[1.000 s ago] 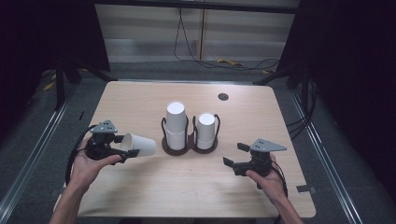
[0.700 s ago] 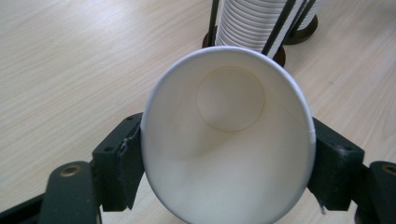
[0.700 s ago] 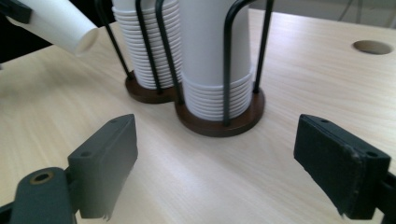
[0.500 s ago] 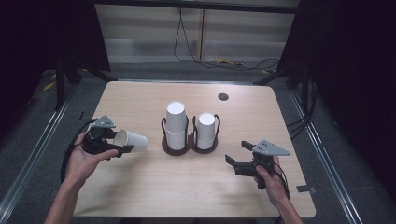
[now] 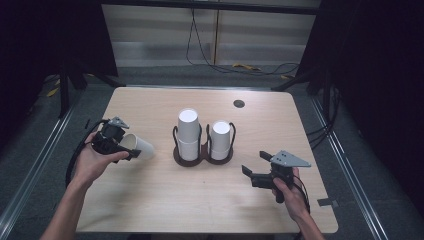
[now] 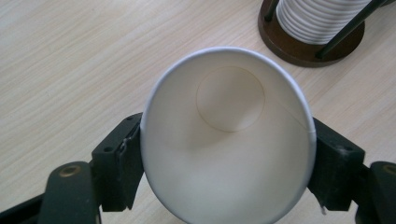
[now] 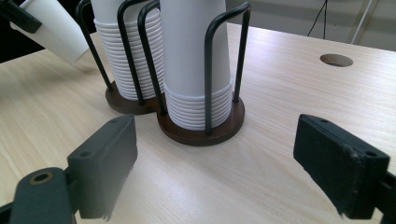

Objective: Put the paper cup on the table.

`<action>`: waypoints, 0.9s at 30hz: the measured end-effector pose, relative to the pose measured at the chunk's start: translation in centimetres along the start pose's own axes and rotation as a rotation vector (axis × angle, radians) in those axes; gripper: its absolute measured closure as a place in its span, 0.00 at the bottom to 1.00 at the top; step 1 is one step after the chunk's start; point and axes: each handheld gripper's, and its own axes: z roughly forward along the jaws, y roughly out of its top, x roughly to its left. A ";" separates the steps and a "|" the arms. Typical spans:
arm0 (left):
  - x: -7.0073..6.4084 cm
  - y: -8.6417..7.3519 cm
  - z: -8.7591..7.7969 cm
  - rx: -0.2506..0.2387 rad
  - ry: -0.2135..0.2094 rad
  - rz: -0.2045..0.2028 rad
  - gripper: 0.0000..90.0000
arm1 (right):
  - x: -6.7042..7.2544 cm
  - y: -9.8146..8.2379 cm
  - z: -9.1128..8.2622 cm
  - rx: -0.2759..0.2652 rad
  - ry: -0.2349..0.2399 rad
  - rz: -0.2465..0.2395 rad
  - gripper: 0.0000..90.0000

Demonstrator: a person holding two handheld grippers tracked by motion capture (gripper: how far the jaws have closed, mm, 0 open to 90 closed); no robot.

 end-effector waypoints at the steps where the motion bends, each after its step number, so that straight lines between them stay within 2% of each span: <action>1: 0.0 0.0 0.0 0.002 0.001 0.000 0.27 | 0.0 0.0 0.0 -0.002 0.002 -0.003 0.15; 6: 0.0 0.2 0.2 0.045 0.020 0.004 0.27 | 0.1 0.0 0.1 -0.001 0.004 -0.006 0.15; 7: 0.0 0.2 0.2 0.063 0.031 0.019 0.27 | 0.1 0.0 0.2 0.000 0.005 -0.007 0.15; 8: -0.1 0.2 0.3 0.062 0.026 0.007 0.27 | 0.1 0.0 0.3 0.001 0.006 -0.004 0.15; 11: 0.0 0.4 0.6 0.102 0.027 0.039 0.26 | 0.2 -0.1 0.6 0.008 0.008 -0.008 0.15; 13: -0.1 0.4 1.0 0.117 0.027 0.041 0.26 | 0.4 0.0 0.6 0.004 0.011 -0.008 0.15; 16: -0.3 0.6 1.6 0.132 0.027 0.038 0.26 | 0.4 0.0 0.6 0.004 0.010 -0.008 0.15; 20: -0.4 1.2 1.8 0.151 0.033 0.055 0.25 | 0.3 0.0 0.5 0.002 0.005 -0.007 0.15; 25: -0.7 2.0 2.6 0.154 0.045 0.051 0.23 | 0.3 0.0 0.5 0.005 0.008 -0.007 0.15; 26: -0.7 2.3 2.7 0.159 0.049 0.066 0.23 | 0.3 0.0 0.5 0.006 0.009 -0.007 0.15; 27: -0.8 2.4 2.9 0.161 0.050 0.065 0.23 | 0.3 0.0 0.5 0.006 0.009 -0.008 0.15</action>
